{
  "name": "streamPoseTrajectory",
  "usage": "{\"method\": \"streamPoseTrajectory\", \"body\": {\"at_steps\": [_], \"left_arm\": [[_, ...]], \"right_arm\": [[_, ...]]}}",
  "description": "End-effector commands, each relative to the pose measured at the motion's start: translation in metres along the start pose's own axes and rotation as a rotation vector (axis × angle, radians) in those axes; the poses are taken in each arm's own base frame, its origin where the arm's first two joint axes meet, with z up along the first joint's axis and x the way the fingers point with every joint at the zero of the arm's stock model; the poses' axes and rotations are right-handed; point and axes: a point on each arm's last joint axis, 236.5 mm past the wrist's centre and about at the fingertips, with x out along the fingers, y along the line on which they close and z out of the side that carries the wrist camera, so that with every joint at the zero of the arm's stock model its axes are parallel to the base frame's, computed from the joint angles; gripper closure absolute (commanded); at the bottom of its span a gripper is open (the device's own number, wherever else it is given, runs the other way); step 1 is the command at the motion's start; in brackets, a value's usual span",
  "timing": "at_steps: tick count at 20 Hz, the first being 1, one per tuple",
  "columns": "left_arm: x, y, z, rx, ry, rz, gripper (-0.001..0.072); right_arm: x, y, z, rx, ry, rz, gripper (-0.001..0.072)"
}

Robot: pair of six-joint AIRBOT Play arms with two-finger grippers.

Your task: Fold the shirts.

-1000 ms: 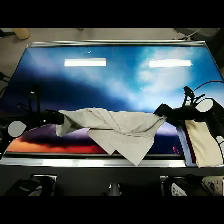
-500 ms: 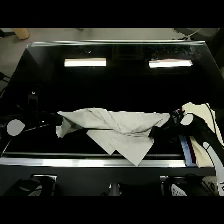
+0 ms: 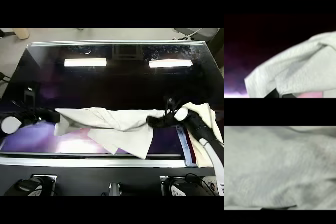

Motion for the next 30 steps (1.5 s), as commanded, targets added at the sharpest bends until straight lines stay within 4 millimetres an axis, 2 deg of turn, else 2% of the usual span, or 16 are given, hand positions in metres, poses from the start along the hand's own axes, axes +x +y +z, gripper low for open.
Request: {"method": "streamPoseTrajectory", "body": {"at_steps": [1, 3, 5, 6, 7, 9, 11, 13, 17, 20, 22, 24, 25, 27, 29, 30], "left_arm": [[-0.076, 0.041, 0.078, 0.102, -0.166, 0.191, 0.0681], [-0.167, 0.058, 0.137, 0.081, -0.348, 0.272, 0.0681], [-0.264, 0.067, 0.176, 0.025, -0.558, 0.315, 0.0681], [-0.303, 0.071, 0.183, -0.028, -0.652, 0.325, 0.0681], [-0.329, 0.072, 0.183, -0.083, -0.713, 0.321, 0.0681], [-0.341, 0.066, 0.169, -0.113, -0.725, 0.292, 0.0681], [-0.318, 0.059, 0.147, -0.124, -0.628, 0.253, 0.0681], [-0.265, 0.052, 0.119, -0.130, -0.476, 0.211, 0.0681], [-0.117, 0.029, 0.033, -0.123, -0.142, 0.090, 0.0681], [-0.039, 0.012, -0.017, -0.115, -0.048, 0.032, 0.0681], [-0.012, -0.002, -0.035, -0.133, -0.023, -0.017, 0.0681], [-0.002, -0.008, -0.042, -0.142, 0.000, -0.037, 0.0681], [-0.001, -0.007, -0.041, -0.142, 0.001, -0.035, 0.0681], [0.000, -0.005, -0.040, -0.108, -0.005, -0.028, 0.0681], [0.000, -0.005, -0.041, -0.064, 0.002, -0.027, 0.0681], [0.000, -0.005, -0.042, -0.055, 0.006, -0.027, 0.0681]], "right_arm": [[-0.139, 0.049, 0.084, -0.180, -0.336, -0.020, 0.0684], [-0.289, 0.076, 0.121, -0.205, -0.719, -0.070, 0.0683], [-0.426, 0.089, 0.103, -0.184, -1.047, -0.091, 0.0683], [-0.468, 0.094, 0.084, -0.158, -1.147, -0.062, 0.0683], [-0.495, 0.098, 0.065, -0.138, -1.211, -0.021, 0.0683], [-0.509, 0.095, 0.032, -0.079, -1.223, 0.025, 0.0683], [-0.489, 0.083, 0.015, -0.044, -1.121, -0.007, 0.0682], [-0.454, 0.069, 0.012, -0.023, -0.968, -0.075, 0.0682], [-0.328, 0.022, 0.014, -0.002, -0.453, -0.278, 0.0682], [-0.211, -0.011, 0.036, -0.006, -0.192, -0.341, 0.0681], [-0.135, -0.015, 0.074, 0.010, -0.202, -0.282, 0.0681], [-0.072, -0.007, 0.113, 0.098, -0.246, -0.175, 0.0680], [-0.045, 0.005, 0.124, 0.183, -0.239, -0.092, 0.0588], [-0.028, 0.030, 0.124, 0.162, -0.167, 0.011, 0.0087], [-0.042, 0.036, 0.104, 0.026, -0.059, -0.005, 0.0077], [-0.051, 0.031, 0.083, -0.015, 0.034, -0.042, 0.0078]]}}
